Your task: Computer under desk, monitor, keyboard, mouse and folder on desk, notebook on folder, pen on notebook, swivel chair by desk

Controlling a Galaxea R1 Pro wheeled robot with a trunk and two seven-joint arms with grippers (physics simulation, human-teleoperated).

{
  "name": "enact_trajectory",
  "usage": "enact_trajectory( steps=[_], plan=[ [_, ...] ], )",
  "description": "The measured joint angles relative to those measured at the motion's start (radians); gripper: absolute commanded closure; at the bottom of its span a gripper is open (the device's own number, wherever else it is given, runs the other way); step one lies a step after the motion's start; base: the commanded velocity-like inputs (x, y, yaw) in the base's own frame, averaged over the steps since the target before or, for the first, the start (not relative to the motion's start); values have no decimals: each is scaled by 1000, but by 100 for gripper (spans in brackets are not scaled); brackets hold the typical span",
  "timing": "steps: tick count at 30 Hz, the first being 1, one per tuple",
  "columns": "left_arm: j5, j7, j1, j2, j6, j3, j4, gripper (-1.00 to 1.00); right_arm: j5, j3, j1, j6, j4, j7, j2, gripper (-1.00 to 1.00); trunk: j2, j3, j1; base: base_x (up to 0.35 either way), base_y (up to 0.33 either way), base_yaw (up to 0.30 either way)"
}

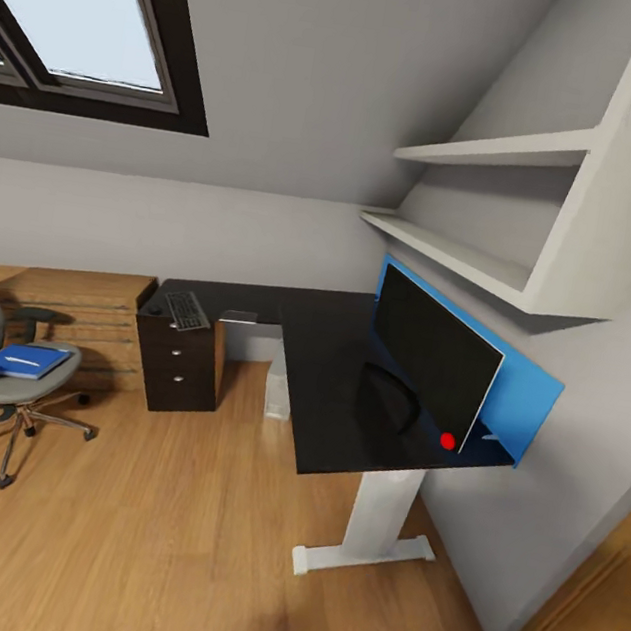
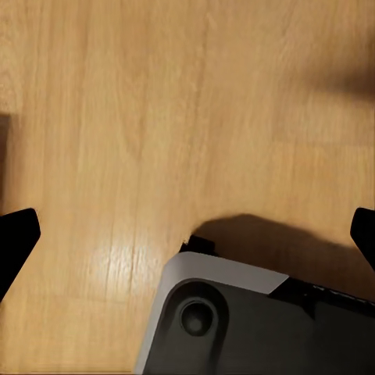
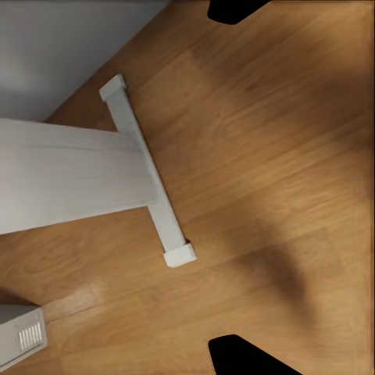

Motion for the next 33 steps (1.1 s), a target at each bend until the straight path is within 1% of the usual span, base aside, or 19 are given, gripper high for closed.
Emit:
enact_trajectory(
  steps=[3, 4, 6, 7, 9, 12, 13, 14, 19, 20, 21, 22, 25, 30, 33],
  plan=[
    [0, 0, 0, 0, -34, -1, 0, -100, 1, 0, 0, 0, 0, 0, 0, -100, 0, -3, 0, -53, -1, 0],
    [-1, 1, 0, -1, -80, -6, -1, -100, 1, 0, 0, 0, 0, 0, 0, -100, 0, -3, 0, -9, 0, 0],
    [-1, 2, 0, -2, -90, -7, -4, -100, 0, 0, 0, 0, 0, 0, 0, -100, 14, 3, -8, -7, 0, 0],
    [-2, 2, 0, -3, -91, -8, -5, -100, 0, 0, 0, 0, 0, 0, 0, -100, 14, 3, -8, -4, 0, 0],
    [2, 12, 0, -13, -91, -7, -18, -100, 0, -1, 0, -1, 0, 0, 0, -100, 14, 3, -8, -1, 0, 0],
    [6, 21, 0, -11, -81, -3, -12, -100, 0, -2, 0, -1, 0, 0, 0, -100, 14, 2, -8, 0, 0, 0],
    [19, 18, 0, -5, -33, 4, 46, -100, 0, -2, 0, -2, 0, 0, -2, -100, 14, 2, -8, 0, 0, 0],
    [20, 16, 0, -4, -20, 4, 68, -100, 0, -2, 0, -2, 0, 0, -2, -100, 14, 2, -8, 0, 0, 0],
    [23, 15, 0, 3, -22, 8, 83, -100, 0, -2, 0, -3, -2, 0, -3, -100, 14, 2, -8, 0, 0, 0],
    [24, 15, 0, 5, -33, 9, 85, -100, 0, -2, 0, -3, -2, 0, -3, -100, 14, 2, -8, 0, 0, 0],
    [24, 14, 0, 7, -78, 12, 86, -100, 0, -2, 0, -3, -3, 0, -4, -100, 14, 3, -8, 0, 0, 0],
    [25, 14, 0, 7, -107, 12, 87, -100, 1, -2, 0, -3, -3, 0, -4, -100, 14, 3, -8, 0, 0, 0],
    [27, 13, 0, 8, -155, 12, 87, -100, 1, -2, 0, -3, -4, 0, -4, -100, 14, 2, -8, 0, 0, 0],
    [25, 12, 0, 7, -180, 9, 88, -100, 1, -1, 0, -3, -9, 0, -8, -100, 14, 2, -8, 0, 0, 0],
    [21, 12, 0, 6, -188, 7, 88, -100, -1, -5, 0, -2, -18, -1, -20, -100, 14, 3, -8, 0, 0, 0]
  ],
)
